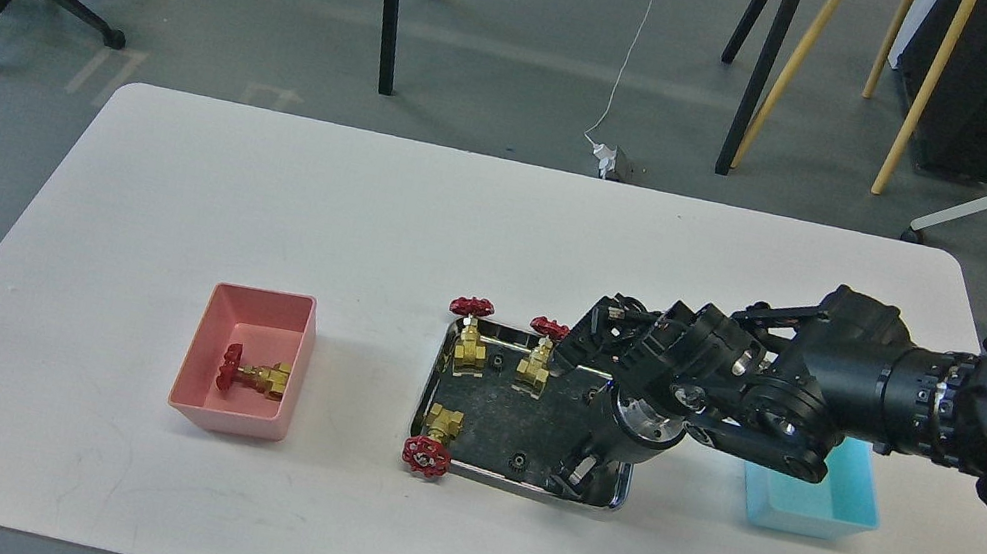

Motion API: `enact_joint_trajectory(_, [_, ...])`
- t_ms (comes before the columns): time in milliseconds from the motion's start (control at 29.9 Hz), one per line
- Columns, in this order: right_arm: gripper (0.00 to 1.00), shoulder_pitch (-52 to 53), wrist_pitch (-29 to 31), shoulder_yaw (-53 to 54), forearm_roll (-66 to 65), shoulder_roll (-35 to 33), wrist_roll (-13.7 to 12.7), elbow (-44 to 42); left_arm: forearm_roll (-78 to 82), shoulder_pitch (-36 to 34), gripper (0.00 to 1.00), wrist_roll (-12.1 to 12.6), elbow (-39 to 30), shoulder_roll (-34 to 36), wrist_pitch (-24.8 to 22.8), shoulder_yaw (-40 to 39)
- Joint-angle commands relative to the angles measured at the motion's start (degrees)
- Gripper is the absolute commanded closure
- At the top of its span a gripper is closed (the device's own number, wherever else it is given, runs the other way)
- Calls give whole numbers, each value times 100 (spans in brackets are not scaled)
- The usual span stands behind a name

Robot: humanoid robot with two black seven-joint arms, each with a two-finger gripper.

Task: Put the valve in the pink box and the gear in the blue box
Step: 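Lower the right gripper onto a dark gear and grasp it, then lift the gear and carry it into the blue box, releasing it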

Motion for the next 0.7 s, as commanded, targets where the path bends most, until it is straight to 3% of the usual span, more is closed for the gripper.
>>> enact_joint_trajectory(0, [56, -4, -1, -46, -8, -1, 5, 7, 0, 0, 2, -1, 8, -1, 0, 0])
enact_joint_trajectory(200, [57, -5, -1, -91, -8, -1, 5, -2, 0, 0, 2, -9, 8, -1, 0, 0])
enact_joint_trajectory(401, [82, -22, -1, -91, -17, 8, 5, -28, 0, 0, 2, -9, 8, -1, 0, 0])
enact_joint_trajectory(668, [92, 109, -1, 14, 18, 8, 13, -28, 0, 0, 2, -9, 8, -1, 0, 0])
